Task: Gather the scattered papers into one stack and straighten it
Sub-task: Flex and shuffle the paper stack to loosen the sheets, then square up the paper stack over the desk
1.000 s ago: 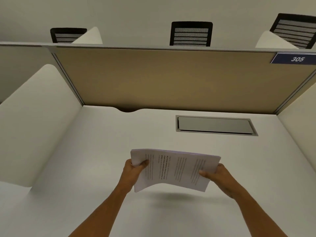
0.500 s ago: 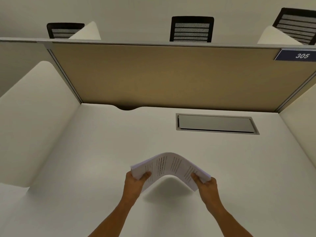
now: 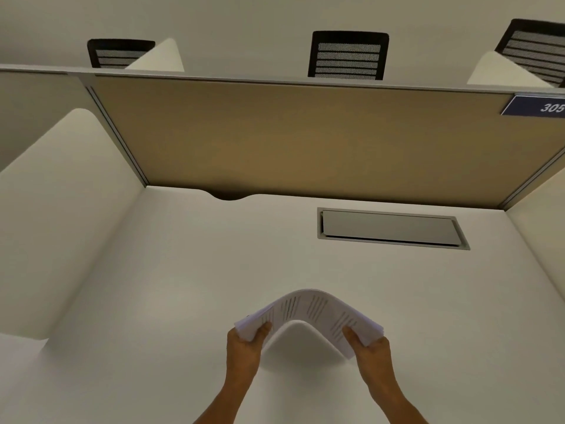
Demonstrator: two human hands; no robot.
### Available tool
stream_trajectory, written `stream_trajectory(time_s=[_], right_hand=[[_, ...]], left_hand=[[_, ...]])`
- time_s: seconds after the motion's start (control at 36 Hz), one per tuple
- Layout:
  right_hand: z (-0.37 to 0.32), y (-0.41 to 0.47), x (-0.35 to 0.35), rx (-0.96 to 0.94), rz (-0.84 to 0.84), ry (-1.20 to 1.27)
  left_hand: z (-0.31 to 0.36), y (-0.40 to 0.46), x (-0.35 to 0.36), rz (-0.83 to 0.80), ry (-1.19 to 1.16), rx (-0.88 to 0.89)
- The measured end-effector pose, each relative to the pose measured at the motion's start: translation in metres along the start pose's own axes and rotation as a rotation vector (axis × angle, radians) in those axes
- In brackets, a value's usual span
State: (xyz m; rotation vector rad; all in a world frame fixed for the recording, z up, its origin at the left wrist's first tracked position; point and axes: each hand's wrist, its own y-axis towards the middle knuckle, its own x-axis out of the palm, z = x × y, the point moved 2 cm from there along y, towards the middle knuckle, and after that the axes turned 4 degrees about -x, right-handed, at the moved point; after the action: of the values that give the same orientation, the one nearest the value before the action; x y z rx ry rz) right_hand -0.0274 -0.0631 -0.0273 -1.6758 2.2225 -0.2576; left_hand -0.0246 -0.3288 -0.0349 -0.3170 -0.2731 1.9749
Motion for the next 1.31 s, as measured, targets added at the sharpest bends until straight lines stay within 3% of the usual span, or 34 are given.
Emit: stream_trajectory(time_s=[0.19,0.44,0.69,0.92,1.06,1.19,1.31], right_hand=[[0.006,-0.001,0.006,0.024,0.000,0.005],[0.011,-0.001,0.008,0.020,0.016,-0.021],[0.015,0.003,0.016,0.076,-0.044,-0.065],[-0.031,0.040,0.001,-0.062,-0.321,-0.258],[-0.056,0.044,-0.006,-0.009,-0.524,-0.206],[-0.073,0.037,-0.004,-0.001,-0.608,-0.171],[-0.086,0.031,-0.002,-0.014,-0.647,-0.170]], left_hand=[[-0.013,0.003,-0.009,-0.032,-0.007,-0.057],[-0.009,-0.001,-0.011,-0.037,0.017,0.043],[-0.019,-0.004,-0.007,0.016,0.026,-0.094],[0.000,0.016,-0.027,-0.193,0.135,-0.169],[0.011,0.018,-0.041,-0.250,0.129,-0.187],[0.016,0.015,-0.055,-0.322,0.014,-0.237],[0.027,0.014,-0.063,-0.207,0.100,-0.207]])
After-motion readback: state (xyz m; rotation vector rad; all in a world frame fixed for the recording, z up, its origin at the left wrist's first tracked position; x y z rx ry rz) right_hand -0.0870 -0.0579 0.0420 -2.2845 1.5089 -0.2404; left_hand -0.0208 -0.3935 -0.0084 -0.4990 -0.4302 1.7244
